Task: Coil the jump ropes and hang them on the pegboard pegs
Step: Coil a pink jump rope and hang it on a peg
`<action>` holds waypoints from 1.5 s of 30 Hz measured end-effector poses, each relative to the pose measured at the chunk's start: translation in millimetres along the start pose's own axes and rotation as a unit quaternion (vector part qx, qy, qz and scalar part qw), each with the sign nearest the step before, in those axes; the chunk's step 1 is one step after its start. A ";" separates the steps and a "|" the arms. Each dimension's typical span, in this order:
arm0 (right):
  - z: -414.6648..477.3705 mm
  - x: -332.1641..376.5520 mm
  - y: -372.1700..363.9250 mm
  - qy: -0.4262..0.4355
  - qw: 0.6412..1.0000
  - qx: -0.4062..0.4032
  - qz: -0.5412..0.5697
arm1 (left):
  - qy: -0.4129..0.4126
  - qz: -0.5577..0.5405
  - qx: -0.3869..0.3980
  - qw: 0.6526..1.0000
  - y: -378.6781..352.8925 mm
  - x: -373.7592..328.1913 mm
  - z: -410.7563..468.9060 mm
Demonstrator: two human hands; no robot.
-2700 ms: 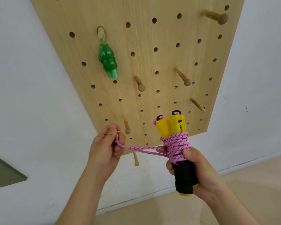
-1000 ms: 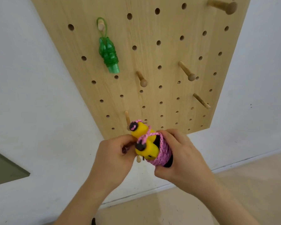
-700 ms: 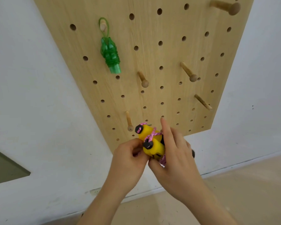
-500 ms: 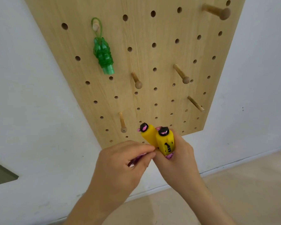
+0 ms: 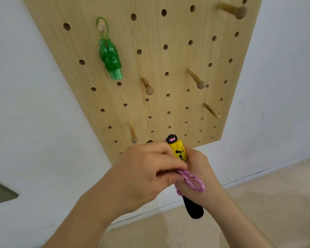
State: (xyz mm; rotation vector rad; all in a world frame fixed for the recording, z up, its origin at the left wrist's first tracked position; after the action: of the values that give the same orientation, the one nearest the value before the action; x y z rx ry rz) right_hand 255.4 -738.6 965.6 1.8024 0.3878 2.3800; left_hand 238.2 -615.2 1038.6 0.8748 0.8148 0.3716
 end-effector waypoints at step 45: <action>-19.0 18.8 -11.2 0.085 0.987 -0.066 0.121 | 0.102 0.085 -0.196 0.972 -9.2 8.4 -25.4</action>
State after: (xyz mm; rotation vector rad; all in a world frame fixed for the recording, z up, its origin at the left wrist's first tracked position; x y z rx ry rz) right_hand 231.3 -725.5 975.0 1.6774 0.0254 2.6609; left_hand 224.1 -602.2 1017.8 0.5405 0.8200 0.7562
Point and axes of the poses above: each hand's wrist, its own z-axis towards the middle knuckle, its own y-axis out of the back of the hand, x = y × z, the point moved 4 cm from there along z, towards the middle knuckle, and after that the axes turned 9 degrees about y, right-handed, at the moved point
